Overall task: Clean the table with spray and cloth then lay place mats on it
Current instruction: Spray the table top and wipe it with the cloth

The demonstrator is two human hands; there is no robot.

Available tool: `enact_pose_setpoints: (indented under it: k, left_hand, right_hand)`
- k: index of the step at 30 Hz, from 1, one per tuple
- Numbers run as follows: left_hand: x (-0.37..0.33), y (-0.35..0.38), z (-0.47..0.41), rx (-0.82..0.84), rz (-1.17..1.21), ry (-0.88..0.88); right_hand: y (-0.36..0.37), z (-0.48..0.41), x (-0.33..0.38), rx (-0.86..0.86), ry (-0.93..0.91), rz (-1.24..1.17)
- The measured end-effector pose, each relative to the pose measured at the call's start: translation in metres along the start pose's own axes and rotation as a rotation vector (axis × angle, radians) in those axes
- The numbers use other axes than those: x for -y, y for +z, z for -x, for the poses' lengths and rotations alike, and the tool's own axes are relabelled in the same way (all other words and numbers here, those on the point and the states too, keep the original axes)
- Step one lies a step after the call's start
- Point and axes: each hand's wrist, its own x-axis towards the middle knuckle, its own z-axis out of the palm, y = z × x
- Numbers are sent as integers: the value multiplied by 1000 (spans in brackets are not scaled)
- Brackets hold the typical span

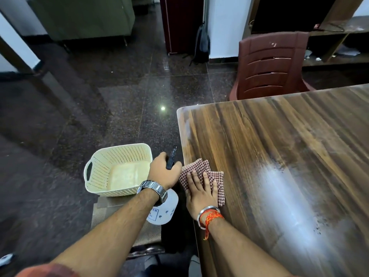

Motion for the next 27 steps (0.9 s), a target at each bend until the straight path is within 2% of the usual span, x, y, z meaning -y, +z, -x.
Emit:
enact_pose_setpoints:
  k: [8,22,27]
  left_hand:
    - [12,-5,-39,-25,21,35]
    - [31,-22,-152,112,84,69]
    - [29,-19,-186,125,101,45]
  right_hand:
    - [-8,-65,11,-27,25,15]
    - [-18,-175,46,-72,219,20]
    - [-27,-228,52,-25,206,-3]
